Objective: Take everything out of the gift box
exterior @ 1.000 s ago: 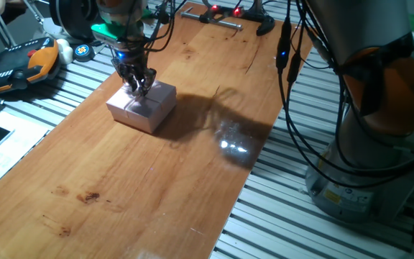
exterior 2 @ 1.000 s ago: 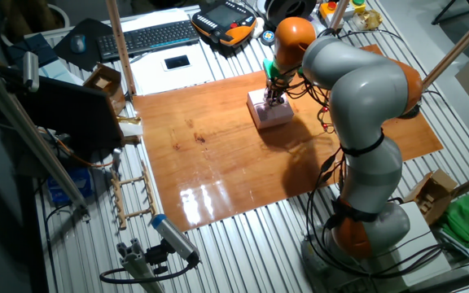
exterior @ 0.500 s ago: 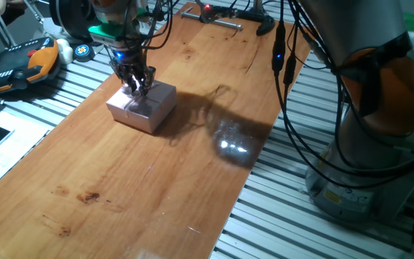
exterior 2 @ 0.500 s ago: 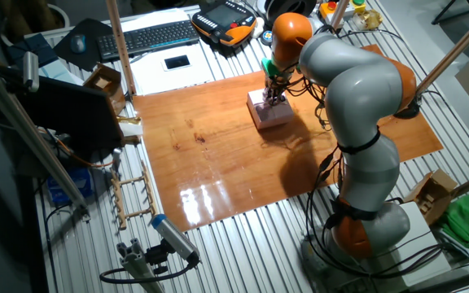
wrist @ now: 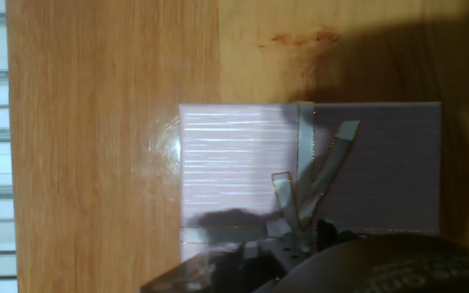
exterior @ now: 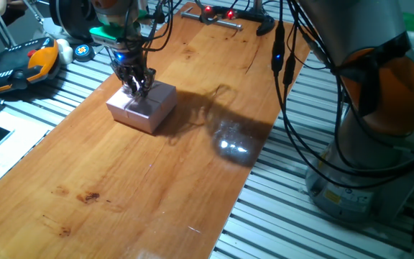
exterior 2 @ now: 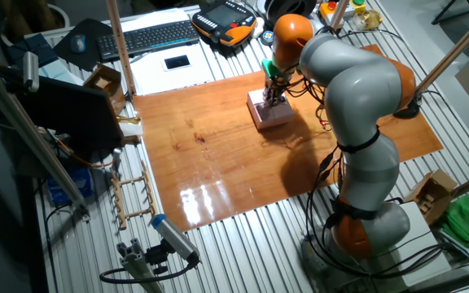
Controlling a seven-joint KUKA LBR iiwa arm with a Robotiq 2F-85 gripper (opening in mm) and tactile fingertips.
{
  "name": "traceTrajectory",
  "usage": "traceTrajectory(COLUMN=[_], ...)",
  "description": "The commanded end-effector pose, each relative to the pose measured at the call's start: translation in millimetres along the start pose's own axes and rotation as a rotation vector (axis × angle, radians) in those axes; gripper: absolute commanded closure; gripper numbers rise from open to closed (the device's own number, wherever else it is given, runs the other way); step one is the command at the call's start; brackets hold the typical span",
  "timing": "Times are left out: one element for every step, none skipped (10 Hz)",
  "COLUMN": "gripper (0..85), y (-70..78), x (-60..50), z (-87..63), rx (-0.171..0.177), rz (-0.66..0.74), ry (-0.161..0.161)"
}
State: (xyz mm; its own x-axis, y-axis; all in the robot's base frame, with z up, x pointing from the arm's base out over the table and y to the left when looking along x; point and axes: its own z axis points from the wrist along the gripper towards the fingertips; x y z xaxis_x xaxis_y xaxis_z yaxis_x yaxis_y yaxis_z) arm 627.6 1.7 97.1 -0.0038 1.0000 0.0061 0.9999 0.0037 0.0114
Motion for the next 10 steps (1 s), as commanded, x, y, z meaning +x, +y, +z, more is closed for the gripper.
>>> traceTrajectory(gripper=[70.7,75.7,82.3,84.0,84.0,84.0,84.0,84.0,84.0,84.0], y=[-0.1,-0.1,-0.2,-0.4,-0.6,-1.4,-2.8,-5.2,-7.7,-9.5], x=[-0.2,-0.4,-0.1,0.6,1.7,2.6,2.7,1.4,0.3,0.0], z=[0.4,0.8,0.6,-1.3,-3.8,-7.5,-12.6,-18.9,-24.1,-27.9], rx=[-0.003,-0.006,-0.012,-0.012,-0.013,-0.013,-0.015,-0.013,-0.013,-0.013], rz=[-0.003,-0.011,-0.014,-0.022,-0.023,-0.023,-0.026,-0.029,-0.032,-0.037], ry=[-0.002,-0.003,-0.005,-0.012,-0.019,-0.022,-0.022,-0.022,-0.022,-0.026])
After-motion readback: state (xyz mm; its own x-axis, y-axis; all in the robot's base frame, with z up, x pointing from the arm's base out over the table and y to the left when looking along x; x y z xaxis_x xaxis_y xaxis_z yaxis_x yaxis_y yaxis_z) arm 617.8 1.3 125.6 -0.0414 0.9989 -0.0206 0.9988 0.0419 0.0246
